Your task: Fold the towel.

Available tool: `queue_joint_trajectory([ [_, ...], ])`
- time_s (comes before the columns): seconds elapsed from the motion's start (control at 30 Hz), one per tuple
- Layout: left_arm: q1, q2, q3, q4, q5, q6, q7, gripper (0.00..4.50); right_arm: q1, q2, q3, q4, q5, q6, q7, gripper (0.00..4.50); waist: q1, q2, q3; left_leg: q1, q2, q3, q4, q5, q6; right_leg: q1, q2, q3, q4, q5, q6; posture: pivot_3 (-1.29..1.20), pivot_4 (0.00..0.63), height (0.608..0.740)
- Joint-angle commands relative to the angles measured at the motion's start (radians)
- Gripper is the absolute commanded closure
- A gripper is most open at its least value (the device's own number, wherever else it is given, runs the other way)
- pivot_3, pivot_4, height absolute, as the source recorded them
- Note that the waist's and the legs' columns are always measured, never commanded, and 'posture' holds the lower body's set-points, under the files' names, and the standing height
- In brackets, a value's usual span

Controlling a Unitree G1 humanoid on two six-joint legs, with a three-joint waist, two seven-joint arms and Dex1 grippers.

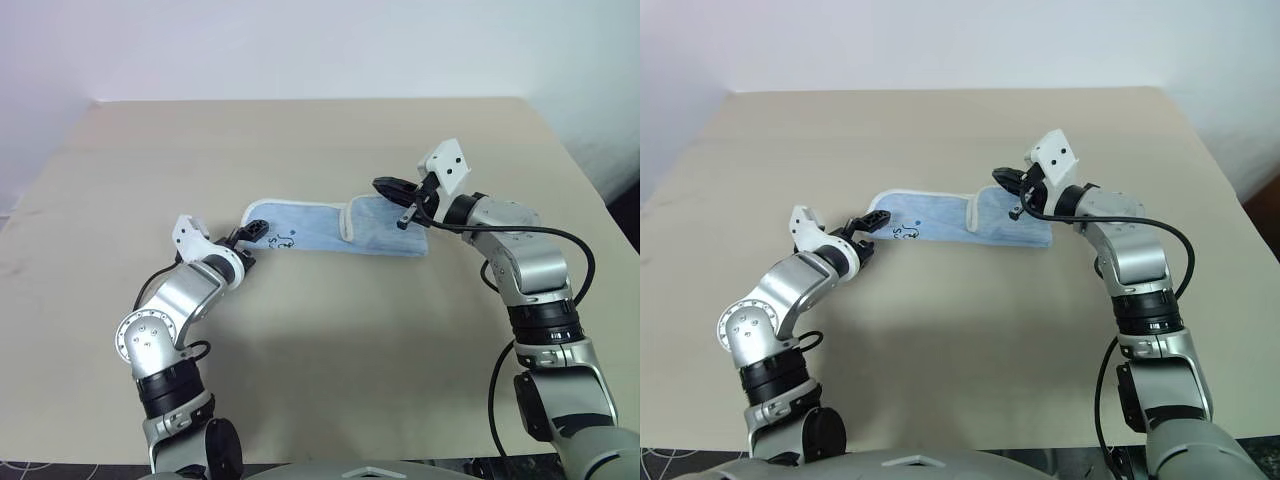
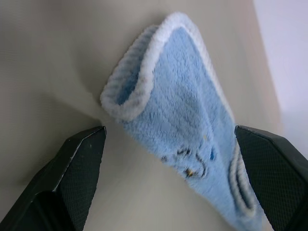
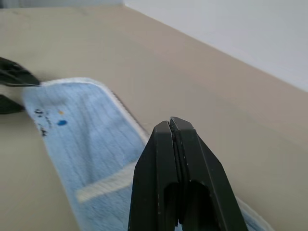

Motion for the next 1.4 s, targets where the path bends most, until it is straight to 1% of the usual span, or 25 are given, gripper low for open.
queue_joint_trajectory([
  [0.03, -0.077, 0.006, -0.016, 0.133, 0.034, -0.085, -0.058, 0.0, 0.03, -0.004, -0.029, -0.091, 0.029, 0.032, -0.017, 4.49, 0.013, 0.0, 0.0, 0.0, 0.0, 0.0, 0.001, 0.0, 0.0, 0.0, 0.0, 0.0, -0.001, 0.0, 0.0, 0.0, 0.15, 0.728],
  [0.13, -0.119, 0.01, -0.033, 0.201, 0.06, -0.11, -0.095, 0.0, 0.051, 0.001, -0.027, -0.133, 0.039, 0.058, -0.03, 4.49, 0.014, 0.0, 0.0, 0.0, 0.0, 0.0, 0.001, 0.0, 0.0, 0.001, 0.0, 0.0, -0.001, 0.0, 0.0, 0.0, 0.15, 0.728],
  [0.23, -0.132, 0.015, -0.041, 0.228, 0.071, -0.115, -0.115, 0.58, 0.068, 0.001, -0.031, -0.169, 0.058, 0.087, -0.036, 4.5, 0.014, 0.0, 0.0, 0.0, 0.0, 0.0, 0.001, 0.0, 0.0, 0.001, 0.0, -0.001, -0.001, 0.0, 0.0, 0.0, 0.15, 0.728],
  [0.3, -0.134, 0.018, -0.044, 0.23, 0.074, -0.119, -0.128, 1.18, 0.084, -0.007, -0.034, -0.192, 0.071, 0.104, -0.034, 4.5, 0.013, 0.0, 0.0, 0.0, 0.0, -0.001, 0.0, 0.0, 0.0, 0.0, 0.0, -0.001, -0.001, 0.0, 0.0, 0.0, 0.15, 0.728],
  [0.43, -0.14, 0.033, -0.03, 0.224, 0.081, -0.144, -0.157, 2.62, 0.131, -0.036, -0.051, -0.229, 0.096, 0.137, -0.024, 4.5, 0.013, -0.001, 0.001, -0.002, 0.0, -0.001, 0.0, 0.0, 0.0, -0.001, 0.0, -0.001, -0.002, 0.0, 0.0, 0.0, 0.15, 0.728],
  [0.6, -0.146, 0.06, -0.02, 0.226, 0.095, -0.169, -0.189, 4.32, 0.151, -0.049, -0.058, -0.237, 0.099, 0.145, -0.037, 4.5, 0.011, -0.001, 0.001, -0.002, 0.0, 0.0, -0.001, 0.0, 0.0, -0.002, 0.0, -0.001, -0.002, 0.0, 0.0, 0.0, 0.15, 0.728],
  [0.63, -0.148, 0.066, -0.014, 0.226, 0.101, -0.182, -0.199, 4.47, 0.155, -0.05, -0.058, -0.238, 0.097, 0.145, -0.039, 4.5, 0.011, -0.001, 0.001, -0.002, 0.0, 0.0, -0.001, 0.0, 0.0, -0.002, 0.0, -0.001, -0.002, 0.0, 0.0, 0.0, 0.15, 0.728],
  [0.7, -0.154, 0.084, 0.003, 0.226, 0.109, -0.209, -0.219, 4.47, 0.163, -0.051, -0.057, -0.239, 0.095, 0.144, -0.043, 4.5, 0.011, -0.001, 0.001, -0.002, 0.0, 0.0, -0.001, 0.0, 0.0, -0.002, 0.0, -0.001, -0.002, 0.0, 0.0, 0.0, 0.15, 0.728],
  [0.8, -0.165, 0.138, 0.034, 0.225, 0.122, -0.248, -0.257, 4.47, 0.175, -0.059, -0.059, -0.244, 0.089, 0.142, -0.049, 4.5, 0.01, -0.002, 0.001, -0.002, 0.0, 0.0, -0.001, 0.0, 0.0, -0.002, 0.001, -0.001, -0.002, 0.0, 0.0, 0.0, 0.15, 0.728],
  [0.83, -0.168, 0.165, 0.042, 0.224, 0.128, -0.255, -0.276, 4.47, 0.18, -0.063, -0.061, -0.246, 0.088, 0.142, -0.051, 4.5, 0.01, -0.002, 0.001, -0.002, 0.0, 0.0, -0.002, 0.0, 0.0, -0.002, 0.001, -0.001, -0.002, 0.0, 0.0, 0.0, 0.15, 0.728],
  [0.97, -0.184, 0.327, 0.051, 0.218, 0.192, -0.275, -0.405, 4.47, 0.192, -0.081, -0.074, -0.243, 0.085, 0.141, -0.059, 4.5, 0.01, -0.002, 0.001, -0.003, 0.001, 0.0, -0.002, 0.0, 0.0, -0.004, 0.001, -0.001, -0.002, 0.0, 0.0, 0.0, 0.15, 0.728],
  [1.07, -0.193, 0.395, 0.017, 0.205, 0.237, -0.271, -0.489, 4.47, 0.191, -0.09, -0.076, -0.224, 0.073, 0.133, -0.074, 4.5, 0.013, -0.002, 0.001, -0.003, 0.0, 0.0, -0.003, 0.0, 0.0, -0.004, 0.001, -0.001, -0.002, 0.0, 0.0, 0.0, 0.15, 0.728],
  [1.17, -0.21, 0.465, -0.131, 0.133, 0.339, -0.238, -0.629, 4.47, 0.185, -0.094, -0.077, -0.194, 0.057, 0.12, -0.085, 4.5, 0.015, -0.003, 0.002, -0.004, 0.0, 0.0, -0.003, 0.0, 0.0, -0.004, 0.0, -0.001, -0.003, 0.0, 0.0, 0.0, 0.15, 0.728],
  [1.27, -0.22, 0.488, -0.36, 0.041, 0.464, -0.206, -0.767, 4.47, 0.176, -0.09, -0.072, -0.182, 0.052, 0.114, -0.086, 4.5, 0.016, -0.003, 0.002, -0.005, -0.001, 0.0, -0.002, 0.0, 0.0, -0.003, -0.001, -0.001, -0.004, 0.0, 0.0, 0.0, 0.15, 0.728],
  [1.3, -0.22, 0.496, -0.458, 0.013, 0.523, -0.207, -0.832, 4.47, 0.172, -0.088, -0.069, -0.179, 0.049, 0.113, -0.089, 4.5, 0.015, -0.003, 0.002, -0.005, -0.002, 0.0, -0.002, 0.0, 0.0, -0.003, -0.001, -0.001, -0.005, 0.0, 0.0, 0.0, 0.15, 0.728],
  [1.37, -0.22, 0.506, -0.59, -0.003, 0.624, -0.214, -0.907, 4.47, 0.167, -0.085, -0.067, -0.179, 0.047, 0.113, -0.092, 4.5, 0.01, -0.003, 0.002, -0.006, -0.002, 0.0, -0.003, 0.0, 0.0, -0.004, -0.001, -0.001, -0.007, 0.0, 0.0, 0.0, 0.15, 0.728],
  [1.4, -0.221, 0.508, -0.632, -0.001, 0.666, -0.216, -0.926, 4.47, 0.166, -0.084, -0.067, -0.181, 0.047, 0.114, -0.093, 4.5, 0.006, -0.003, 0.002, -0.006, -0.002, 0.001, -0.003, 0.0, 0.0, -0.004, -0.001, -0.001, -0.007, 0.0, 0.0, 0.0, 0.15, 0.728],
])
